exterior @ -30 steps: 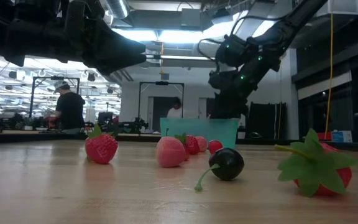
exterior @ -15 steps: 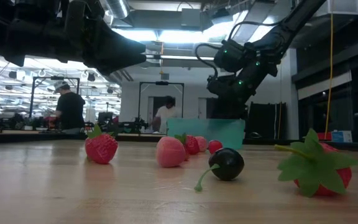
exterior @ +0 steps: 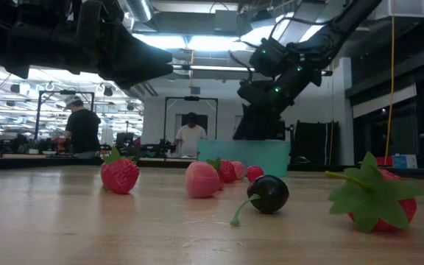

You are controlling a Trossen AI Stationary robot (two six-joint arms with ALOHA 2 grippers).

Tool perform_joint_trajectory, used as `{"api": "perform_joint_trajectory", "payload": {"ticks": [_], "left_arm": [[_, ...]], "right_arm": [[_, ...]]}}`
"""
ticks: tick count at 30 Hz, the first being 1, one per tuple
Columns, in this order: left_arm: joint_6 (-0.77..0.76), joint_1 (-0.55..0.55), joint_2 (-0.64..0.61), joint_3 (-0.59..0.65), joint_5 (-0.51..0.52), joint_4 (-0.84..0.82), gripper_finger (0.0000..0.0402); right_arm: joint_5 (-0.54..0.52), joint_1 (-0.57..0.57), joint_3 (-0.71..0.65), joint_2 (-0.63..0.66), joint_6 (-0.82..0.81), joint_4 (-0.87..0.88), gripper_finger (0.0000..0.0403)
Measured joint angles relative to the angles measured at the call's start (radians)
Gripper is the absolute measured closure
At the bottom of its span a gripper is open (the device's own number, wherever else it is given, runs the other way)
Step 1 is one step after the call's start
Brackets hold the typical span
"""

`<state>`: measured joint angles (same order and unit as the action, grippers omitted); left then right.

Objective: Pick and placing Produce into tupperware
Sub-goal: Put the pink peach into the blue bin

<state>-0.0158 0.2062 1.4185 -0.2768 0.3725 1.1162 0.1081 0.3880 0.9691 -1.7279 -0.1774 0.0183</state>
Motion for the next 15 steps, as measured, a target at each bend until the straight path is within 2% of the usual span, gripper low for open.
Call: {"api": "perform_joint_trajectory", "payload": {"ticks": [9,15], "left_arm": [[0.0,0.0,0.0,0.0,0.0,-0.001,0.0186],[0.0,0.0,0.0,0.0,0.0,-0.001,0.0186]], "right_arm": [[-0.002,-0.02,0.062,0.001,0.025,0.04,0.0208],[-0.008,-0.02,0.064,0.006,-0.027,0.048,0.0199]]}}
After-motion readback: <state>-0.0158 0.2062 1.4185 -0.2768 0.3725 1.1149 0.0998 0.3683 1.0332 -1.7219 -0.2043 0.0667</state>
